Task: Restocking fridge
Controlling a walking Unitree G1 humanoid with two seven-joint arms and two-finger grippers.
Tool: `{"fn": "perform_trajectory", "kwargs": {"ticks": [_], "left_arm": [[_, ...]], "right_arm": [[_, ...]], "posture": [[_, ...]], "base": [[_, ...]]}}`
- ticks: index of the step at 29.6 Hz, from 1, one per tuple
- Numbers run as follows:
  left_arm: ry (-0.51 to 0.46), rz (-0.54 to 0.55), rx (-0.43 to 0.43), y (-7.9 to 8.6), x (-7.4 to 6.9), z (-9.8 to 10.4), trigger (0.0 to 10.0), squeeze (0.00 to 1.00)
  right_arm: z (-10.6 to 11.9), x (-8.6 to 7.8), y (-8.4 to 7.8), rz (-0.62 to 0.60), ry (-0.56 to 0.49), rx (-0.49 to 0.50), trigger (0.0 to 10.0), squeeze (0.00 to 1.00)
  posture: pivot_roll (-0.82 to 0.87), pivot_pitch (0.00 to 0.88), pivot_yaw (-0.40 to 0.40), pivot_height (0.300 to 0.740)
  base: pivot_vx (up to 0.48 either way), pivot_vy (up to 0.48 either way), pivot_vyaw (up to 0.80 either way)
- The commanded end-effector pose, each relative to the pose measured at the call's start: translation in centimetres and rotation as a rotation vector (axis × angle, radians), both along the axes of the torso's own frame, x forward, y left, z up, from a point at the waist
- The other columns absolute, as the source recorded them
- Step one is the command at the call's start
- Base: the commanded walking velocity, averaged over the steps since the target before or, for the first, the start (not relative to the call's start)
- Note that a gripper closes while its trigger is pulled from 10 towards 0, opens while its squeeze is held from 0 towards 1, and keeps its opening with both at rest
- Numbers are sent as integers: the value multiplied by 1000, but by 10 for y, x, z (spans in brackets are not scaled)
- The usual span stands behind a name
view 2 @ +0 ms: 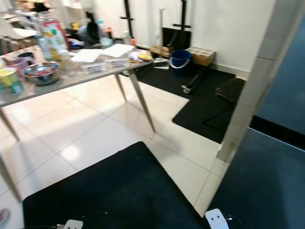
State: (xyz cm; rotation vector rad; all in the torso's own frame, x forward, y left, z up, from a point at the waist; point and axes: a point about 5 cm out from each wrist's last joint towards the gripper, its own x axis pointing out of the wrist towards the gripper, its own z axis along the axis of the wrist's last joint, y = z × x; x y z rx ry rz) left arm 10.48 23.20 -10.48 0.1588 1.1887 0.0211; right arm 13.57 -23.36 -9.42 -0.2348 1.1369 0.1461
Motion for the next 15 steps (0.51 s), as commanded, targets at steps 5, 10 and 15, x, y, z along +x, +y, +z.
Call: {"fn": "perform_trajectory", "kwargs": {"ticks": [5,10,15], "left_arm": [[15,-5,-18,-6,-5,-3,10000,0],[8,4,-25,-8,-4,-3,10000,0],[-1,9,-23,-7,-1,-2,10000,0]], "right_arm": [[-2,-5,2,-27,18,11,10000,0],[-2,-4,1,-30,22,11,10000,0],[-1,-2,-1,-42,11,6,10000,0]], "posture": [[-25,0,-4,740],[-37,0,-15,740],[-48,0,-4,740]], "base": [[0,0,725],[0,0,725],[0,0,724]]}}
